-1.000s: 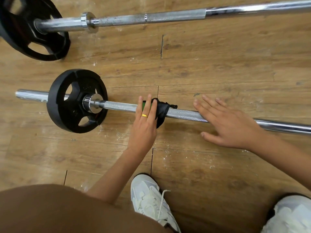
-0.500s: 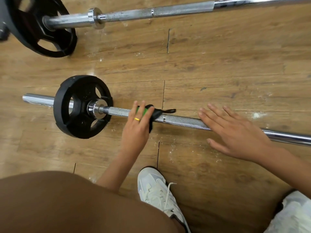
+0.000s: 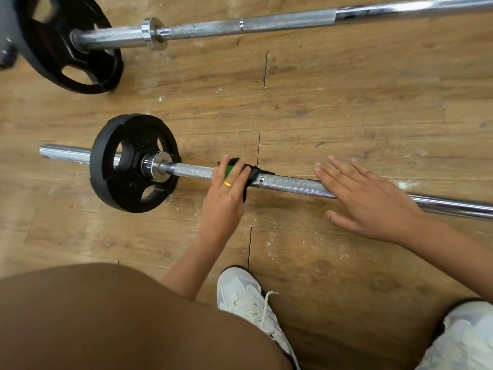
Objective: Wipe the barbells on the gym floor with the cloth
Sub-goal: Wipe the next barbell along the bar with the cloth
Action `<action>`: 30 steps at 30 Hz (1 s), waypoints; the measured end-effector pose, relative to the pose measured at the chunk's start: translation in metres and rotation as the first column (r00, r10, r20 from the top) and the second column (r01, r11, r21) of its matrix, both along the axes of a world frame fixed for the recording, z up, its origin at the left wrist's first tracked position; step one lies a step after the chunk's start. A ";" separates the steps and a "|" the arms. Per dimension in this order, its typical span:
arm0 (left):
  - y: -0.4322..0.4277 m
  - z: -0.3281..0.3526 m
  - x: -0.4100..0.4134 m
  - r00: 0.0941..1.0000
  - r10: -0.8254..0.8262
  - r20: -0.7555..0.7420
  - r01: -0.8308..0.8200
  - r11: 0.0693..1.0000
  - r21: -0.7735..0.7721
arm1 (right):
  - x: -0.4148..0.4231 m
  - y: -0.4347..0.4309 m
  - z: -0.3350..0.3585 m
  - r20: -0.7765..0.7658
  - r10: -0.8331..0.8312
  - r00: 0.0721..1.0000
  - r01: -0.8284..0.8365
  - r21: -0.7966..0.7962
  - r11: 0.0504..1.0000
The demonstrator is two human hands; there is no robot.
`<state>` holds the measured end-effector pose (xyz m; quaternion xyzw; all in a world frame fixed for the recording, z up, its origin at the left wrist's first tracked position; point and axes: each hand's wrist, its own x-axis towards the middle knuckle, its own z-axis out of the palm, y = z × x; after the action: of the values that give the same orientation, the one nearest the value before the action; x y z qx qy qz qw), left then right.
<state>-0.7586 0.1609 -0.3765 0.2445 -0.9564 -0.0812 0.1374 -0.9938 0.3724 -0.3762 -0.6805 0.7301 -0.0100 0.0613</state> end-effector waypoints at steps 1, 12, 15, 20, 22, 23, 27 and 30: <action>0.009 -0.002 -0.005 1.000 -0.018 0.000 0.018 1.000 -0.010 | -0.001 -0.001 0.000 -0.002 0.002 1.000 -0.002 -0.003 1.000; -0.027 0.002 -0.006 0.985 0.174 -0.021 -0.173 0.985 0.026 | -0.013 -0.010 0.000 0.032 -0.005 0.999 0.005 0.012 1.000; -0.018 0.006 -0.013 1.000 0.011 0.020 -0.013 0.995 0.100 | -0.015 -0.011 0.001 0.026 -0.005 1.000 0.005 0.010 1.000; -0.053 0.008 0.001 0.975 -0.197 0.105 0.191 0.979 0.066 | -0.016 -0.011 0.002 0.036 -0.001 0.999 0.001 -0.001 1.000; -0.057 0.006 0.001 0.984 -0.165 0.071 0.159 0.984 0.080 | -0.016 -0.012 0.002 0.037 -0.004 0.999 0.005 -0.004 1.000; -0.053 0.005 -0.001 0.991 -0.127 0.051 0.122 0.988 0.091 | -0.017 -0.012 0.001 0.037 -0.005 0.999 0.006 -0.005 1.000; -0.019 -0.001 -0.016 0.996 -0.079 -0.035 0.082 0.993 0.086 | -0.016 -0.012 0.001 0.040 -0.003 0.999 0.003 0.003 1.000; -0.012 0.003 -0.024 0.970 -0.242 -0.020 0.243 0.969 0.056 | -0.018 -0.012 0.002 0.045 0.008 0.999 -0.008 0.008 1.000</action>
<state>-0.7823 0.1489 -0.3730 0.1292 -0.9754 -0.1266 0.1256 -1.0115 0.3602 -0.3747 -0.6827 0.7260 -0.0219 0.0805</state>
